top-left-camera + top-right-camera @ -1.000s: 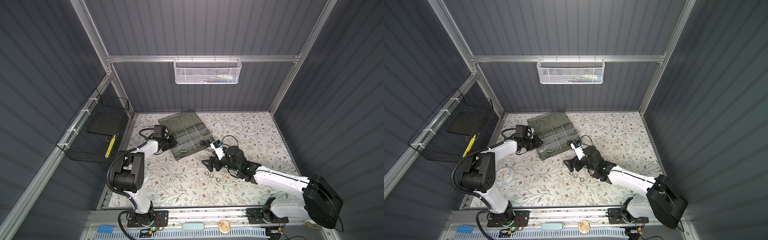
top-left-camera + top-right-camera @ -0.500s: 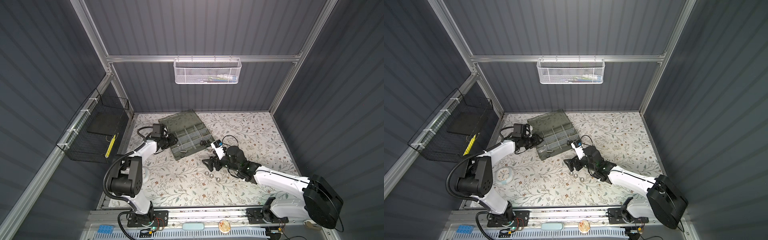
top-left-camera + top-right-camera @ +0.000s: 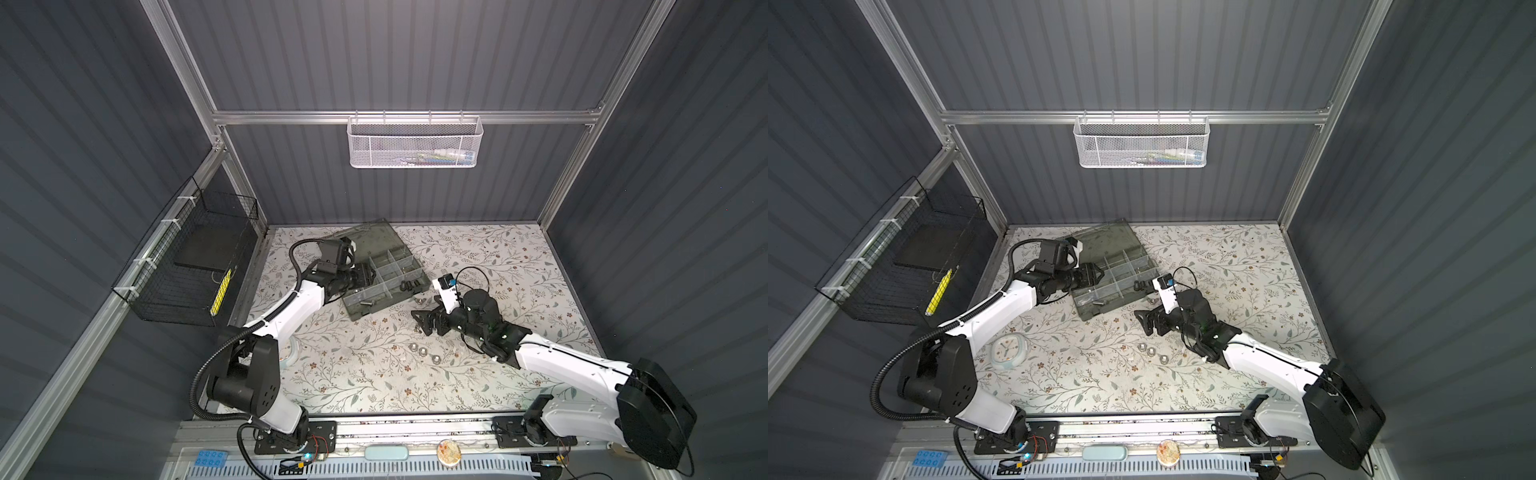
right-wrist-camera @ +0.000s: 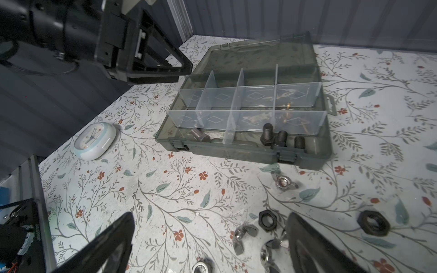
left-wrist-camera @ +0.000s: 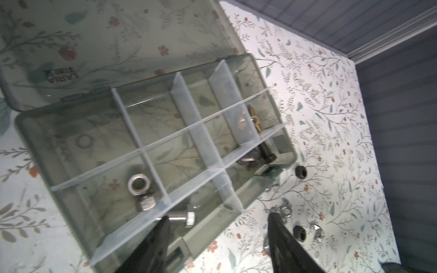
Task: Sort the screws and nuts into containers
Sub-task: Place the nut into the container, then pick up the nut at the center of the table.
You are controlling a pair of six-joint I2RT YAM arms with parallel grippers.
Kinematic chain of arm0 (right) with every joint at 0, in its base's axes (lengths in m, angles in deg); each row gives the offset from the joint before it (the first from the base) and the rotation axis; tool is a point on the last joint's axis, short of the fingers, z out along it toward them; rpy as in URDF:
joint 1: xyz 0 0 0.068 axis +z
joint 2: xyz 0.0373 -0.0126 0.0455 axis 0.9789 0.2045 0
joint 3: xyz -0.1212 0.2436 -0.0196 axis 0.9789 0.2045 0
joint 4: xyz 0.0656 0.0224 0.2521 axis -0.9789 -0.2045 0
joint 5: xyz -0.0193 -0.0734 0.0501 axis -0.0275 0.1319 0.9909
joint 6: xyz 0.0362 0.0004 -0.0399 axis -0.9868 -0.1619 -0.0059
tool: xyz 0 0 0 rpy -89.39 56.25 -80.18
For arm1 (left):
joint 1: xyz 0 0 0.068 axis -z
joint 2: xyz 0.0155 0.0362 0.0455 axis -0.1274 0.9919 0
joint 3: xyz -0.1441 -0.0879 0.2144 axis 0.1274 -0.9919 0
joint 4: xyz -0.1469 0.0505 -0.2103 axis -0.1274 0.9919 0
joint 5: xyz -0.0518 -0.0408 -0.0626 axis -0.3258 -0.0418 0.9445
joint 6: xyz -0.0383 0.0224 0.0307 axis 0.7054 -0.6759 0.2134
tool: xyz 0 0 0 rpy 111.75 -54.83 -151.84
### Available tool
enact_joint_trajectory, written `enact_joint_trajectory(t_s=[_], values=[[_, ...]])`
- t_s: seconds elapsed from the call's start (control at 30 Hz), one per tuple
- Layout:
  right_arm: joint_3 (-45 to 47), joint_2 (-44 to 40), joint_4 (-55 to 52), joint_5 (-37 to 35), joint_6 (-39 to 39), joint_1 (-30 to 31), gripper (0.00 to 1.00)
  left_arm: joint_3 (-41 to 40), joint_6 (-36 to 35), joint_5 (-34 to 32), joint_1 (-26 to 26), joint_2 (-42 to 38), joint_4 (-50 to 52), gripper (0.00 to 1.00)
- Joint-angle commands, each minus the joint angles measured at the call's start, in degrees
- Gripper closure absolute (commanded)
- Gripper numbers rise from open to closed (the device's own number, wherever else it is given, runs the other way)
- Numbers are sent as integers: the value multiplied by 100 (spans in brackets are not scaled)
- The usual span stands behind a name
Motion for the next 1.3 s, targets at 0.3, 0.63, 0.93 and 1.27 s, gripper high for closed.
enact_joint_trajectory(t_s=[0.3,0.63,0.93,1.27], values=[[565,-936,345,-316,-523,-715,1,495,-1202,-1487,1443,-293,373,0],[696,-1113,395,-318,-674,-958,1,-41,-1933,-2955,2393,-319,-490,0],[719,-1140,412,-308,-683,-977,1,-109,-1701,-4264,2374,-396,-52,0],[750,-1236,404,-342,-668,-986,1,-336,-1391,-2207,2397,-23,495,0]])
